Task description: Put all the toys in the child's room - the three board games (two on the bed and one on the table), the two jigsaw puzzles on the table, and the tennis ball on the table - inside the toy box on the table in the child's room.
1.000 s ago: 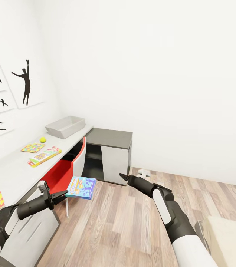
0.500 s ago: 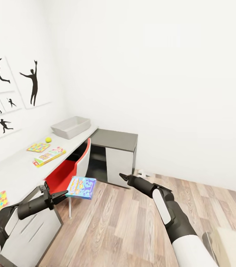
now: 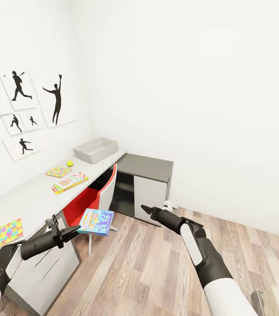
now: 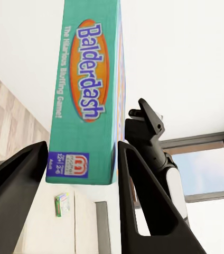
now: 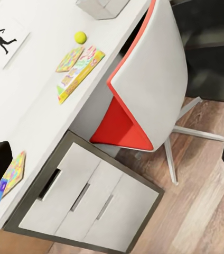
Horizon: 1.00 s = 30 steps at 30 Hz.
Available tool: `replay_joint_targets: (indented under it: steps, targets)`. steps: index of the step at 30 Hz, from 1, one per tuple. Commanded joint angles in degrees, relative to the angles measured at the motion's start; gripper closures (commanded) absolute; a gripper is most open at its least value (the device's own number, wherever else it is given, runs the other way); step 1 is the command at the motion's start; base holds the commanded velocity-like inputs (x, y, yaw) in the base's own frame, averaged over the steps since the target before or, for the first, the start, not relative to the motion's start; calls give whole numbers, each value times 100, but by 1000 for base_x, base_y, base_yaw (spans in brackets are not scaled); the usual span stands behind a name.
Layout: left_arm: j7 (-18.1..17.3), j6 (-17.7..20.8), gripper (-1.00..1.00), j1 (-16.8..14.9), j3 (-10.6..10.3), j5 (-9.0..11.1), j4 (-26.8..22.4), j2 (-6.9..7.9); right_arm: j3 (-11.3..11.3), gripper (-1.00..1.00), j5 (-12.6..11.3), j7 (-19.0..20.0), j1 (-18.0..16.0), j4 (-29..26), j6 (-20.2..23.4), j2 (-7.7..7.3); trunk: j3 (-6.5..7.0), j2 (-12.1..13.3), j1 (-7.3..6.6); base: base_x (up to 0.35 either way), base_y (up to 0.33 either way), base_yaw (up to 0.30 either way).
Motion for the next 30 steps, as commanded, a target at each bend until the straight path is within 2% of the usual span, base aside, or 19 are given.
replay_joint_targets:
  steps: [1, 7, 23, 30]
  targets:
    - [-19, 61, 100, -5, 1, 9, 0, 1, -4, -100, -28, 3, -5, -4, 30, 2, -13, -13, 4, 1, -1, 2]
    - [-14, 63, 100, -5, 1, 9, 0, 1, -3, -100, -34, -1, -5, -12, 31, -3, -12, -13, 4, 10, 0, 19]
    - [-17, 59, 100, 3, 1, 9, 0, 1, 0, -100, -16, 4, -5, -8, 29, 1, 33, -13, 4, 48, 0, 249]
    - [-13, 56, 100, 3, 1, 9, 0, -2, -4, -100, -25, 8, -5, -13, 29, -2, 35, -13, 4, 0, 0, 48]
